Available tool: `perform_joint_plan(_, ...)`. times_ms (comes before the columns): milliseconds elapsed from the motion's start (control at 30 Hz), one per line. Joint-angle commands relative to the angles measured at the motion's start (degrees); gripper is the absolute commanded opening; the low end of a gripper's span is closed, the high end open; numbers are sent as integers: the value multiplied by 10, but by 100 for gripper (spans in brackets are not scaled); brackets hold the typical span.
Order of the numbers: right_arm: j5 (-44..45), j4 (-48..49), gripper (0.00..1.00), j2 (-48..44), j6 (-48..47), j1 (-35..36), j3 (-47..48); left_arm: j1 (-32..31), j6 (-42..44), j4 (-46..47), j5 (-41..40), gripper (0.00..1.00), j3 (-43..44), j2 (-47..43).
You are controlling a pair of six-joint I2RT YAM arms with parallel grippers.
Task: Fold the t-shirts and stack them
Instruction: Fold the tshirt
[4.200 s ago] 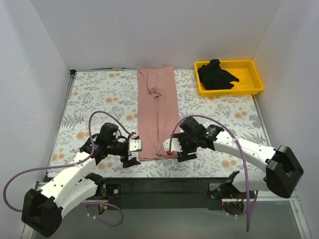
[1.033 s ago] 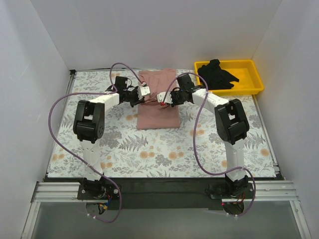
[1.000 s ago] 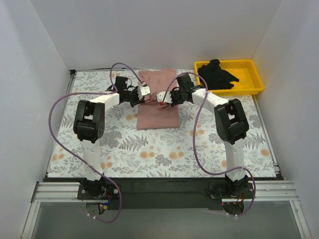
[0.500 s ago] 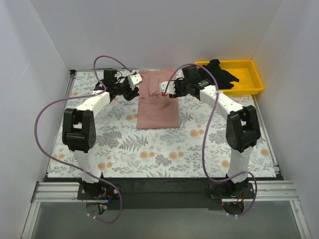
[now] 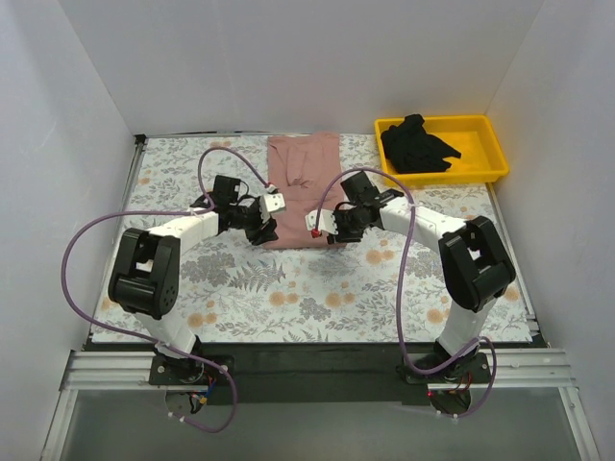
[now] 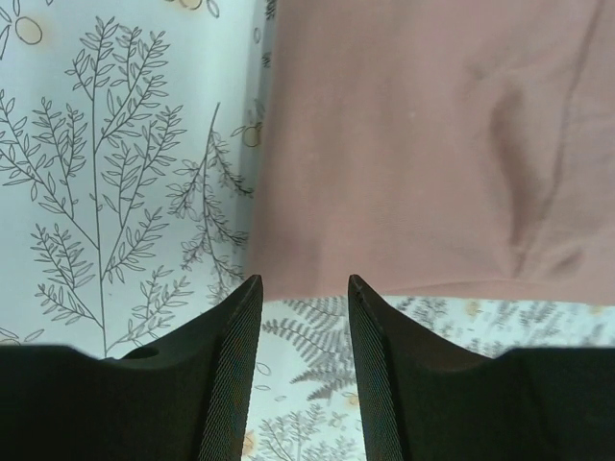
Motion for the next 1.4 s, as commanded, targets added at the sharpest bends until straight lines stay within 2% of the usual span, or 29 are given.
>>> perform_joint_plan(0,-12,-3,47,15,25,-4,-2,-7,36,2,-1,46,-13,-4)
perform_joint_plan(433,-3,6,41,64,29,-2,-21,-16,83,-6,-23,45,-62,6)
perform_joint_plan(600,11,5,39,71,24,-3,-29,-16,80,-11,-45,41,-51,39)
perform_joint_plan(633,12,4,39,69,22,-3,-31,-16,85,-16,-50,40,-51,41)
perform_joint_plan(733,14,5,38,65,21,-2,-41,-16,96,-20,-50,25,-54,45)
perform_joint_plan(833,17,6,32,68,24,-2,-44,-16,94,-27,-45,13,-48,47)
perform_joint_plan(867,19,6,23,70,27,-1,-43,-17,90,-30,-43,10,-43,48)
perform_joint_plan(933,27,8,11,77,42,-2,-34,-16,84,-41,-39,1,-36,48)
perform_joint_plan(967,30,8,2,77,47,-2,-29,-16,80,-46,-35,0,-28,45)
perform_joint_plan(1367,36,-67,1,7,79,-19,100,-1,32,-118,5,0,86,-9)
